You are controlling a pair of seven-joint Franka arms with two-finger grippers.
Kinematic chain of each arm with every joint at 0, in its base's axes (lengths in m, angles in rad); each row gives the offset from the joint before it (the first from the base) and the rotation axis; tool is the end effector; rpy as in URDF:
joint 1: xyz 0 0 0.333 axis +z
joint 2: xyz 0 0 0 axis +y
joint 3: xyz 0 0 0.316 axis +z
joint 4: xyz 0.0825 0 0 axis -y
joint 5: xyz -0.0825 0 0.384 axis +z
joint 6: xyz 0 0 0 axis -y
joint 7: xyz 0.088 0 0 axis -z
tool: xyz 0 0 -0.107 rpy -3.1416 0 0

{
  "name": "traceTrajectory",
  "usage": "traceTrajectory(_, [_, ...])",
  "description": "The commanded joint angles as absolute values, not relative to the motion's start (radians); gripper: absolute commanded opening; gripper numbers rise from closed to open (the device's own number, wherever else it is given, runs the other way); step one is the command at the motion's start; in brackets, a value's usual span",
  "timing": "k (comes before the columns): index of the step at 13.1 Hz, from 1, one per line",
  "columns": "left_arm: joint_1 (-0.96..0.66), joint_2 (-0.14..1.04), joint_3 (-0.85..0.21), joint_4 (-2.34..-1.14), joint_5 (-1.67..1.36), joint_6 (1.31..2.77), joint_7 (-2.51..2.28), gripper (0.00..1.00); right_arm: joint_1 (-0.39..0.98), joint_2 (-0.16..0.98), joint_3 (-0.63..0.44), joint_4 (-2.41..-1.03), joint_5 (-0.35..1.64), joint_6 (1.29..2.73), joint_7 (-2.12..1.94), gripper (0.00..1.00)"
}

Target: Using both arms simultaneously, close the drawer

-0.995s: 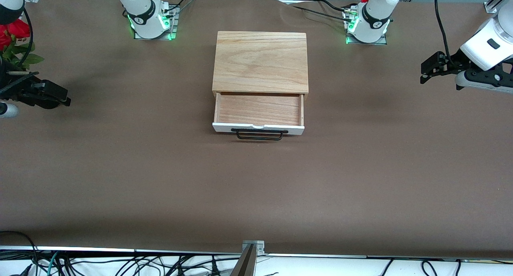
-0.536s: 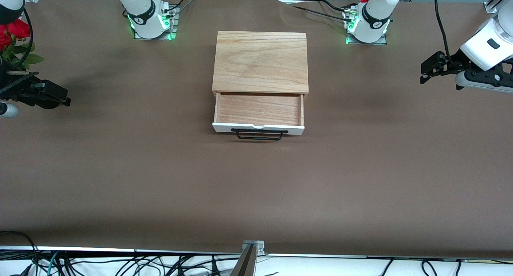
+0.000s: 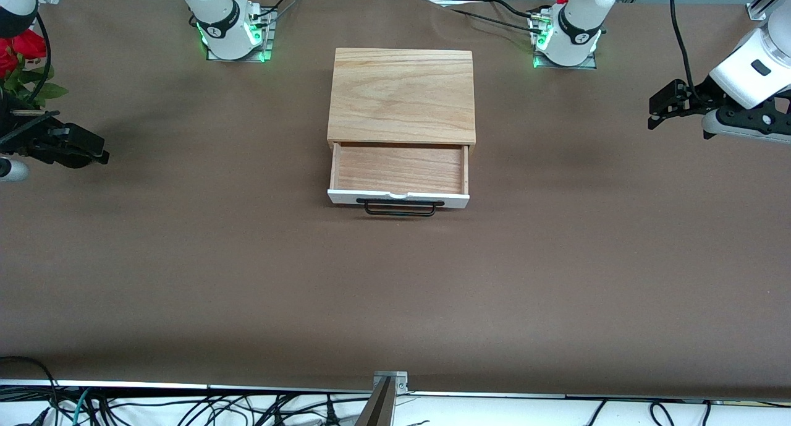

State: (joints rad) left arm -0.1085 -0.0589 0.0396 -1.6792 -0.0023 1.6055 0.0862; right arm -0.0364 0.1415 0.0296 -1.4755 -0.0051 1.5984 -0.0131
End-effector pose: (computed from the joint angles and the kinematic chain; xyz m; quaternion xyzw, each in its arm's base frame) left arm 0.5365 -0.0367 0.6084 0.9970 -0.0775 -0.0074 0.0024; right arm 0.5996 -0.0059 0.5903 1.0000 0.0031 -0.0093 0.0004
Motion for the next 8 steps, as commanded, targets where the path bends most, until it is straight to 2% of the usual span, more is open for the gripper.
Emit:
traceTrajectory(1, [-0.107, -0.049, 0.04, -1.655, -0.014, 1.601, 0.078, 1.0, -0.037, 0.137, 0.031, -1.479, -0.002, 1.605, -0.012, 1.0])
traceTrajectory(8, [-0.124, -0.041, 0.034, -1.652, -0.015, 1.605, 0.092, 1.0, -0.038, 0.146, 0.029, -1.48, 0.005, 1.606, -0.008, 1.0])
